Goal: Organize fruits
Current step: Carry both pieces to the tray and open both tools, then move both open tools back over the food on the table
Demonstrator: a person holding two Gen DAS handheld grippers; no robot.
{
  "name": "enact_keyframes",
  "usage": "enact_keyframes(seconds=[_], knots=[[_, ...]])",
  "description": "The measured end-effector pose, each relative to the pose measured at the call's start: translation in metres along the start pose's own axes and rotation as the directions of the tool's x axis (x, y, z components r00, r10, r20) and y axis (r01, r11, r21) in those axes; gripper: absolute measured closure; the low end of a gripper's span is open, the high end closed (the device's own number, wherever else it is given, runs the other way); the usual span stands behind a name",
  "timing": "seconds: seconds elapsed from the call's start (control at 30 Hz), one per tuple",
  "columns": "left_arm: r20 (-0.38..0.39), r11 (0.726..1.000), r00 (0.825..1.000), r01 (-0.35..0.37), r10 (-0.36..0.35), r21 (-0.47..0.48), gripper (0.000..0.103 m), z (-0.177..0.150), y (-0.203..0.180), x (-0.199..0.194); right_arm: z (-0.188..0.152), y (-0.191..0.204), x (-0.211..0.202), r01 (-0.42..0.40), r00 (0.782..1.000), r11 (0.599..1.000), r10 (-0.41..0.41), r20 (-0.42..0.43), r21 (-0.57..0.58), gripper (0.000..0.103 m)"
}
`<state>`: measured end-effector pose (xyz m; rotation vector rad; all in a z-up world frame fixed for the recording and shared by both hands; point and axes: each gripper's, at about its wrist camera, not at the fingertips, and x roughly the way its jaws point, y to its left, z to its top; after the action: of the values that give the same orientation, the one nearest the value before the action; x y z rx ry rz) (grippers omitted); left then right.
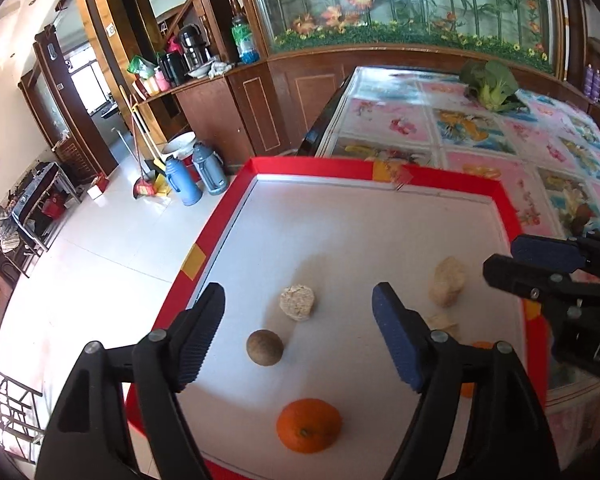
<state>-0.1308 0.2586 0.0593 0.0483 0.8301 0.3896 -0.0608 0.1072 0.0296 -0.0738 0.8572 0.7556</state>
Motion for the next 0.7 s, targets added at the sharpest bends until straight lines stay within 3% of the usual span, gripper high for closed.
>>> enact_keyframes(seconds=[0.2, 0.27, 0.37, 0.57, 0.7], knots=[[0.056, 0.994, 0.993, 0.099, -0.102, 0.046, 0.019, -0.002, -0.029, -0.038, -0.013, -0.039, -0.064, 0.113, 0.988, 0.993, -0.116, 0.100, 0.033, 0.058], [0.060, 0.986, 0.986, 0.149, -0.154, 0.072, 0.018, -0.004, -0.043, -0.049, -0.024, -0.056, -0.094, 0.175, 0.973, 0.983, -0.181, 0.145, 0.050, 0.058], [0.066, 0.973, 0.975, 0.203, -0.211, 0.112, 0.016, -0.009, -0.066, -0.064, -0.039, -0.084, -0.132, 0.256, 0.944, 0.962, -0.269, 0.192, 0.090, 0.050], [0.038, 0.920, 0.941, 0.318, -0.335, 0.231, 0.015, -0.021, -0.129, -0.086, -0.078, -0.146, -0.198, 0.401, 0.866, 0.889, -0.446, 0.224, 0.219, 0.048], [0.007, 0.882, 0.920, 0.374, -0.393, 0.288, 0.015, -0.026, -0.166, -0.097, -0.101, -0.171, -0.209, 0.401, 0.866, 0.876, -0.458, 0.201, 0.268, 0.048]])
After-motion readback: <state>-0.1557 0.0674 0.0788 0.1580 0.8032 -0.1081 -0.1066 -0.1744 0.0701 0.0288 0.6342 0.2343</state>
